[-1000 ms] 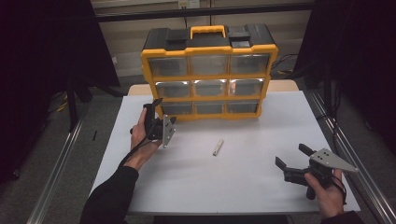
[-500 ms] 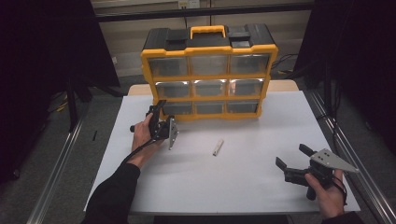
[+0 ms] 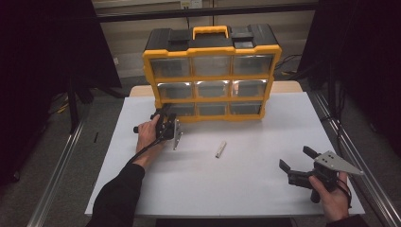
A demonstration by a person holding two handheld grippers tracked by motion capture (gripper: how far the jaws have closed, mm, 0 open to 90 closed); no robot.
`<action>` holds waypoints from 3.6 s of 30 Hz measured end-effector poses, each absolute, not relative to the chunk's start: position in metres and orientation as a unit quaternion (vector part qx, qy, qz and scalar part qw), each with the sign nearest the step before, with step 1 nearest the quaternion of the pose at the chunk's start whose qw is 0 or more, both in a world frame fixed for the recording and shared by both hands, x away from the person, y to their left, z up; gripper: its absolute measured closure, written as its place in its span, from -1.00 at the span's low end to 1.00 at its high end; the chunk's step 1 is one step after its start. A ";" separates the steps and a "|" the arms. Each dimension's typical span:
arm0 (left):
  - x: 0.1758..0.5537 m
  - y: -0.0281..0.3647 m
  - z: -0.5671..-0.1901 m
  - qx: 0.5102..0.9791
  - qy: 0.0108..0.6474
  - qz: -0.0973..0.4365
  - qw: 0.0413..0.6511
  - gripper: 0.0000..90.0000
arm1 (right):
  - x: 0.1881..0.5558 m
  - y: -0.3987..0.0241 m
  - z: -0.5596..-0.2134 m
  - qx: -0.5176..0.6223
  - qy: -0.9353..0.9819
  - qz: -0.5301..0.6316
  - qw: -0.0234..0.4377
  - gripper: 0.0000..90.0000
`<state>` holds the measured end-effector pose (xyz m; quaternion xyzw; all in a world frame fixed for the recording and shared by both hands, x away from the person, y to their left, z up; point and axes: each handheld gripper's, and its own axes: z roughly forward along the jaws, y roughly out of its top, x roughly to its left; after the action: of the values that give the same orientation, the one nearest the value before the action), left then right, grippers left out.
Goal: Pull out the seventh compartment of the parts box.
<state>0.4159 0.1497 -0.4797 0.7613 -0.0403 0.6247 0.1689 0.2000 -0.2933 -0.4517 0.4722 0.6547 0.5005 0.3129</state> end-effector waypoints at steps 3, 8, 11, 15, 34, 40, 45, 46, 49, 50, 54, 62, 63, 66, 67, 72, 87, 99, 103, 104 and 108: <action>0.418 0.154 -0.477 0.769 -0.040 0.626 0.123 0.08 | 0.200 -0.293 -0.452 0.471 0.656 0.500 0.312 -0.97; 0.419 0.153 -0.478 0.763 -0.045 0.636 0.105 0.17 | 0.199 -0.294 -0.452 0.472 0.656 0.499 0.312 -0.97; 0.420 0.153 -0.478 0.759 -0.047 0.640 0.109 0.27 | 0.199 -0.294 -0.452 0.472 0.656 0.498 0.314 -0.97; 0.420 0.154 -0.476 0.765 -0.049 0.631 0.119 0.37 | 0.199 -0.294 -0.452 0.472 0.656 0.498 0.313 -0.97; 0.420 0.152 -0.475 0.749 -0.064 0.656 0.076 0.70 | 0.199 -0.293 -0.452 0.471 0.658 0.497 0.314 -0.97; 0.420 0.153 -0.475 0.741 -0.065 0.663 0.087 0.71 | 0.198 -0.294 -0.452 0.469 0.659 0.497 0.315 -0.97; 0.419 0.152 -0.475 0.742 -0.063 0.662 0.089 0.71 | 0.198 -0.294 -0.452 0.469 0.659 0.497 0.315 -0.97; 0.419 0.153 -0.475 0.746 -0.062 0.656 0.091 0.71 | 0.198 -0.294 -0.452 0.469 0.659 0.497 0.315 -0.97; 0.419 0.153 -0.474 0.748 -0.060 0.654 0.096 0.71 | 0.198 -0.293 -0.452 0.469 0.659 0.498 0.314 -0.97; 0.418 0.152 -0.474 0.738 -0.059 0.666 0.094 0.71 | 0.198 -0.293 -0.452 0.468 0.659 0.498 0.315 -0.97; 0.418 0.152 -0.476 0.738 -0.055 0.664 0.109 0.71 | 0.198 -0.294 -0.452 0.467 0.659 0.498 0.315 -0.97; 0.413 0.152 -0.474 0.742 -0.055 0.662 0.094 0.71 | 0.199 -0.293 -0.452 0.466 0.660 0.498 0.314 -0.96; 0.414 0.153 -0.475 0.743 -0.055 0.659 0.101 0.71 | 0.198 -0.293 -0.452 0.466 0.660 0.499 0.314 -0.97; 0.417 0.152 -0.480 0.738 -0.050 0.656 0.152 0.71 | 0.198 -0.293 -0.452 0.466 0.660 0.498 0.314 -0.97; 0.416 0.152 -0.479 0.736 -0.050 0.658 0.149 0.71 | 0.198 -0.293 -0.452 0.467 0.659 0.499 0.314 -0.97; 0.413 0.153 -0.475 0.744 -0.055 0.656 0.111 0.71 | 0.198 -0.293 -0.452 0.466 0.661 0.498 0.314 -0.97; 0.407 0.154 -0.478 0.741 -0.054 0.654 0.144 0.71 | 0.198 -0.292 -0.452 0.467 0.660 0.497 0.315 -0.97; 0.400 0.155 -0.477 0.738 -0.059 0.654 0.157 0.71 | 0.198 -0.292 -0.452 0.465 0.661 0.496 0.317 -0.97; 0.397 0.155 -0.478 0.740 -0.054 0.653 0.150 0.72 | 0.198 -0.292 -0.452 0.465 0.661 0.495 0.318 -0.97; 0.396 0.155 -0.476 0.742 -0.060 0.652 0.142 0.72 | 0.198 -0.292 -0.452 0.465 0.661 0.495 0.318 -0.97; 0.394 0.155 -0.476 0.742 -0.062 0.652 0.142 0.72 | 0.198 -0.292 -0.452 0.463 0.662 0.495 0.319 -0.97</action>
<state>0.3936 0.1554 -0.4764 0.7424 -0.0619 0.6518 0.1422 0.1980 -0.2920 -0.4517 0.4633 0.6620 0.4951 0.3194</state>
